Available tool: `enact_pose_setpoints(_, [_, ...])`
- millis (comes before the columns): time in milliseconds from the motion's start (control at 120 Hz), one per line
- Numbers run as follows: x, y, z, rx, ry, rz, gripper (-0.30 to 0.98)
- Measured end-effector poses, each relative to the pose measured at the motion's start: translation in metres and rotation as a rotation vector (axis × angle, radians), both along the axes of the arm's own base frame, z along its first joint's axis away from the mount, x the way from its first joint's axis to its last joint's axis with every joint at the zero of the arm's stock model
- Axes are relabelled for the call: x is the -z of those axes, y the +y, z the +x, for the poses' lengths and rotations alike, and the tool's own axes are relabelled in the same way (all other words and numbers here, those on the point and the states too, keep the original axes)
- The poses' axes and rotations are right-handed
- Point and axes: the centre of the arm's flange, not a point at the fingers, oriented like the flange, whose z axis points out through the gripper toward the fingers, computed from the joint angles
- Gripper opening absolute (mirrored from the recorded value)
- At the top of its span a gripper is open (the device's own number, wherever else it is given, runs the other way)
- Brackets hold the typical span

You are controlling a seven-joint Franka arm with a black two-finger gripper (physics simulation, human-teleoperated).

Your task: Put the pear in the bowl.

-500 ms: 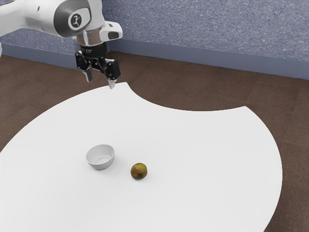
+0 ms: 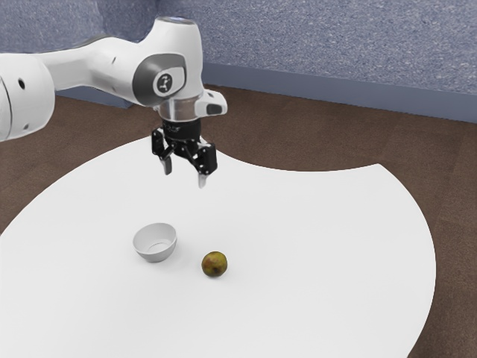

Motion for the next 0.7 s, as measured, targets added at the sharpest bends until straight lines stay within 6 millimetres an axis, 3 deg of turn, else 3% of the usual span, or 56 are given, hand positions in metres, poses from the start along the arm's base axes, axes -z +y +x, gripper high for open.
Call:
enact_pose_setpoints(367, [0.095,-0.031,-0.037,-0.031,0.081,-0.125,0.67])
enact_pose_setpoints(700, [0.164,-0.030,-0.027,-0.084,0.087,-0.126,0.65])
